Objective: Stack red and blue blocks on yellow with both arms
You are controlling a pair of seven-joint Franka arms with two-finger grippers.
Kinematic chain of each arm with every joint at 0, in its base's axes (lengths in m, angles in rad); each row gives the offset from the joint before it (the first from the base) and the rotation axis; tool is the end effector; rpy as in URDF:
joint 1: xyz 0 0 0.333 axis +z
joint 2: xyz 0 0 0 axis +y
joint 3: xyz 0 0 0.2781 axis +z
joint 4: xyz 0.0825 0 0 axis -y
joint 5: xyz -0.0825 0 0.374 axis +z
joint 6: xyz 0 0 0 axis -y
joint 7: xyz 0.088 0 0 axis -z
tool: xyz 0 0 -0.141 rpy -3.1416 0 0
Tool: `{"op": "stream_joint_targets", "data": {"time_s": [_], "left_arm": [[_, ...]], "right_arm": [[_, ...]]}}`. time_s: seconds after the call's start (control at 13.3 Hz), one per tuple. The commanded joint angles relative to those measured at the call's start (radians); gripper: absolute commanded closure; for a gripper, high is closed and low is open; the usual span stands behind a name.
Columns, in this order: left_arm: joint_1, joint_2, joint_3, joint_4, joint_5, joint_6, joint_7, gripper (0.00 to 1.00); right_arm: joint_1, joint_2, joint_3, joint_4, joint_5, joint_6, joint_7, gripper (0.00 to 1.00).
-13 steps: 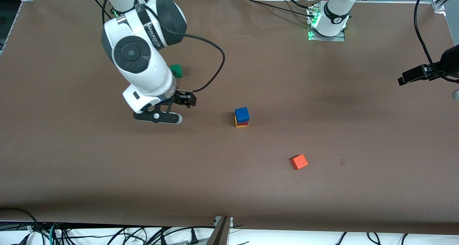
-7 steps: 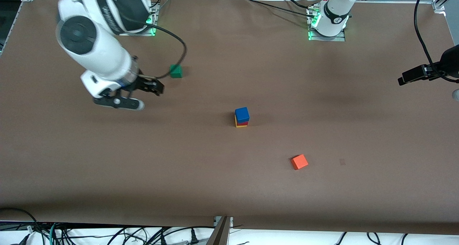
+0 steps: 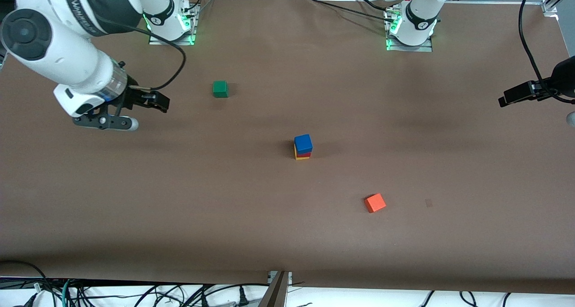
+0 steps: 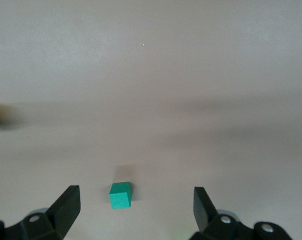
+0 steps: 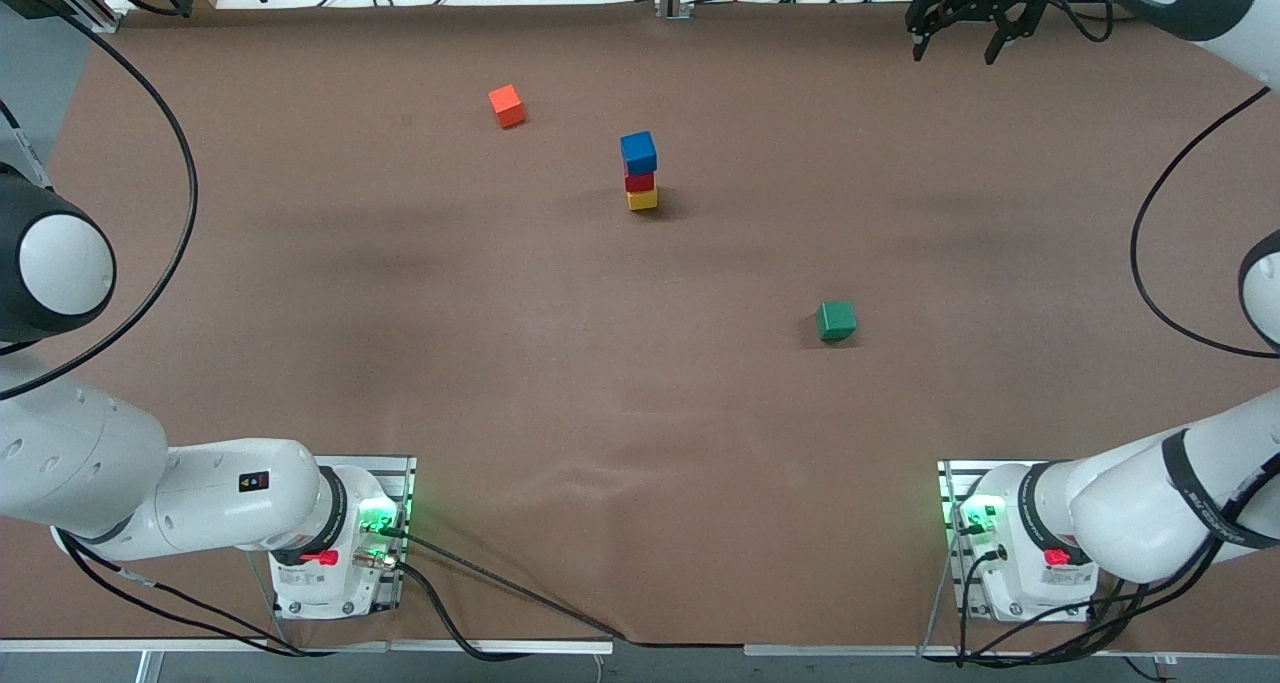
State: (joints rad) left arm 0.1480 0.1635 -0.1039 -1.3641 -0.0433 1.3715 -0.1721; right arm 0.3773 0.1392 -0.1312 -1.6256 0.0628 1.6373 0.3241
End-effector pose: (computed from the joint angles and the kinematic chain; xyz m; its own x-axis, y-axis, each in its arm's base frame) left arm 0.5611 0.0223 0.5403 0.9654 0.2040 -0.1623 0.2119 -0.9767 0.0328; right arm 0.5524 0.1505 0.4555 0.9874 -0.0851 -0.1333 -0.0860 -0.9963 -0.0011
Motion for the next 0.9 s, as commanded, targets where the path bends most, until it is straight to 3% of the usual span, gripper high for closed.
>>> {"op": "stream_joint_targets", "data": {"time_s": [0.0,0.3,0.83], "left_arm": [[-0.004,-0.002,0.003,0.004,0.0,0.001,0.013,0.0],[-0.005,-0.002,0.003,0.004,0.0,0.001,0.011,0.0],[-0.004,-0.002,0.003,0.004,-0.003,0.001,0.013,0.0]], "right_arm": [[-0.148,-0.064,0.123,-0.045,0.008,-0.011,-0.062,0.0],[-0.314,-0.114,0.246,-0.072,0.005,-0.014,-0.124,0.0],[-0.313,-0.139,0.2,-0.069,-0.017,-0.036,-0.174,0.0]]}}
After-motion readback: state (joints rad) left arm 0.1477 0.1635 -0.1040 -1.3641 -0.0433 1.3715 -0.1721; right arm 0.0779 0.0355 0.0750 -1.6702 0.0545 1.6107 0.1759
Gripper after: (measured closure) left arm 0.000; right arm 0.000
